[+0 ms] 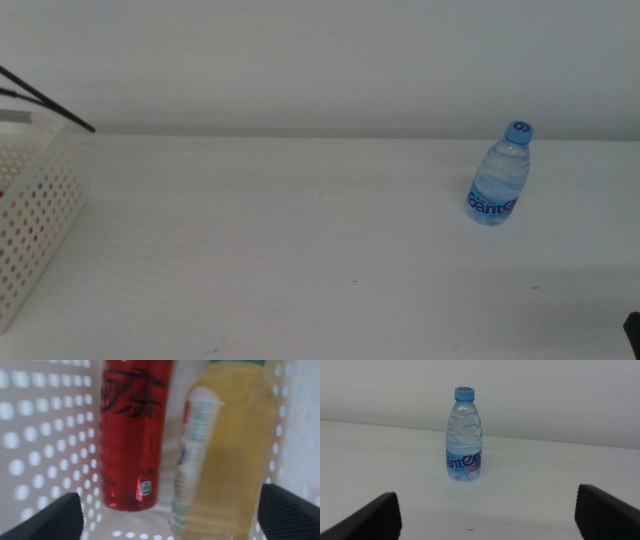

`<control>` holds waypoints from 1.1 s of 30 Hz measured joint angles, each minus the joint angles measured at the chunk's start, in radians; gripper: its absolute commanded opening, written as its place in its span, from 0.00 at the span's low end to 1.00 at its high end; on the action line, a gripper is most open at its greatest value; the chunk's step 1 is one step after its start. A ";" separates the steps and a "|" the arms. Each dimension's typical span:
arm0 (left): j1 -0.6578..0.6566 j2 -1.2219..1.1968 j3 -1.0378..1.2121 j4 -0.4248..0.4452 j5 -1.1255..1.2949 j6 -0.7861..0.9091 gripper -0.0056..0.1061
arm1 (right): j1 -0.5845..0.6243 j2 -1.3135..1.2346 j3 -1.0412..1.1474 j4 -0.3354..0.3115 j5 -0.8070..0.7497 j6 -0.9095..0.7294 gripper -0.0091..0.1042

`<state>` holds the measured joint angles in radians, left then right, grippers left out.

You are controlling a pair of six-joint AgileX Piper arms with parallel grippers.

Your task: Use arms to grab the bottles and put them into the dustbin to the left of the table.

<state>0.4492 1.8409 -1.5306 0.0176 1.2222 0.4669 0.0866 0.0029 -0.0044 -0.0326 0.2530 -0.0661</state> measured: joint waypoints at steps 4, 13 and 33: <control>-0.063 -0.062 -0.013 0.038 -0.002 -0.092 0.89 | 0.000 0.000 0.000 0.000 0.000 0.000 0.90; -0.277 -0.334 0.047 -0.011 -0.004 -0.325 0.89 | 0.000 0.000 0.000 0.000 0.000 0.000 0.90; -0.984 -1.199 0.623 -0.188 -0.262 -0.288 0.89 | 0.000 0.000 0.000 0.000 0.000 0.000 0.90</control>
<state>-0.5351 0.6424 -0.9074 -0.1705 0.9597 0.1784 0.0866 0.0029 -0.0044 -0.0326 0.2530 -0.0661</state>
